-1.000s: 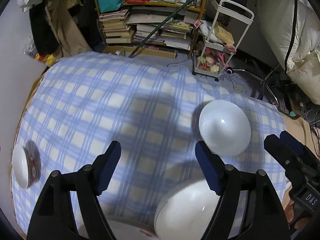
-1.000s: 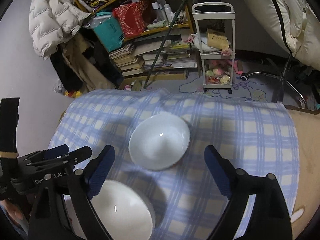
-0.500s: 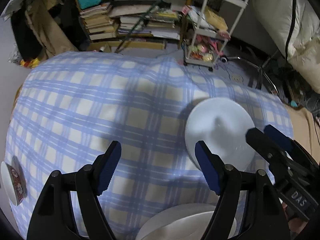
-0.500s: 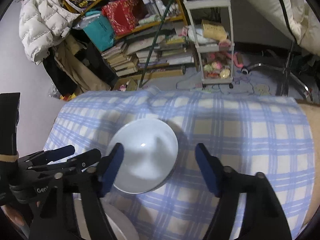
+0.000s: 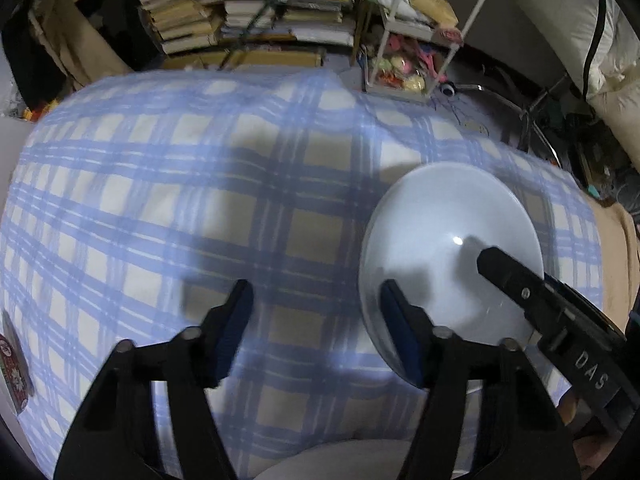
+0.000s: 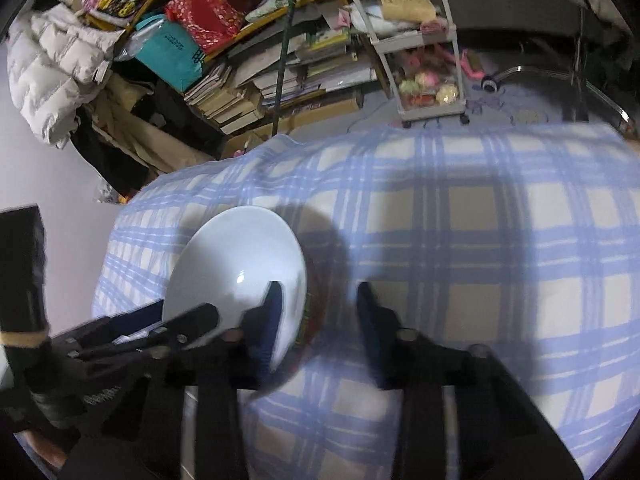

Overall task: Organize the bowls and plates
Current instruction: 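Carry the held white bowl with both grippers toward the plate stack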

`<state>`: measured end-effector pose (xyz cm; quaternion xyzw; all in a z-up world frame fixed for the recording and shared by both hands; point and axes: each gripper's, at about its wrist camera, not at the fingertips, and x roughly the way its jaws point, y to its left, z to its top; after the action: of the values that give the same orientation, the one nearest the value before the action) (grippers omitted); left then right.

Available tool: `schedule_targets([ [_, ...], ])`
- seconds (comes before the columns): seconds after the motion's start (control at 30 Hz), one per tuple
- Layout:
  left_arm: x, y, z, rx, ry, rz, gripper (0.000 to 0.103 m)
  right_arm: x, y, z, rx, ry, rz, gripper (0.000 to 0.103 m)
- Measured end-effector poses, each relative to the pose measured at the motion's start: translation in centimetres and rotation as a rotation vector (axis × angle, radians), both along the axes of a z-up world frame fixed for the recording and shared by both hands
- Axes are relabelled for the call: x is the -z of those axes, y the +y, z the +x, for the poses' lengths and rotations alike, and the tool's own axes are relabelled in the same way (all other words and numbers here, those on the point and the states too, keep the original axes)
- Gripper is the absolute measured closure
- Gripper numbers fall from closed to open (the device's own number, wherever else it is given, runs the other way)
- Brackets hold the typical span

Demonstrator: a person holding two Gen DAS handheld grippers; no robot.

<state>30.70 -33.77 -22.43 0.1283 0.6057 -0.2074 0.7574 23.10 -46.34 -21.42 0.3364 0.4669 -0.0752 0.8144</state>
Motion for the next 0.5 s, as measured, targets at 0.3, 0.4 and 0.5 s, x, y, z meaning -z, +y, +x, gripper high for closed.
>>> schedule_targets([
  [0.3, 0.0, -1.8, -0.8, 0.068, 0.006, -0.017, 0.086, 0.3, 1.4, 0.3, -0.004, 0.000, 0.023, 0.082],
  [0.4, -0.4, -1.6, -0.8, 0.056, 0.019, -0.022, 0.086, -0.2, 1.7, 0.1, -0.008, 0.000, -0.016, 0.083],
  [0.5, -1.4, -1.2, -1.2, 0.047, 0.009, -0.028, 0.086, -1.0, 2.1, -0.2, -0.010, -0.012, -0.035, 0.083],
])
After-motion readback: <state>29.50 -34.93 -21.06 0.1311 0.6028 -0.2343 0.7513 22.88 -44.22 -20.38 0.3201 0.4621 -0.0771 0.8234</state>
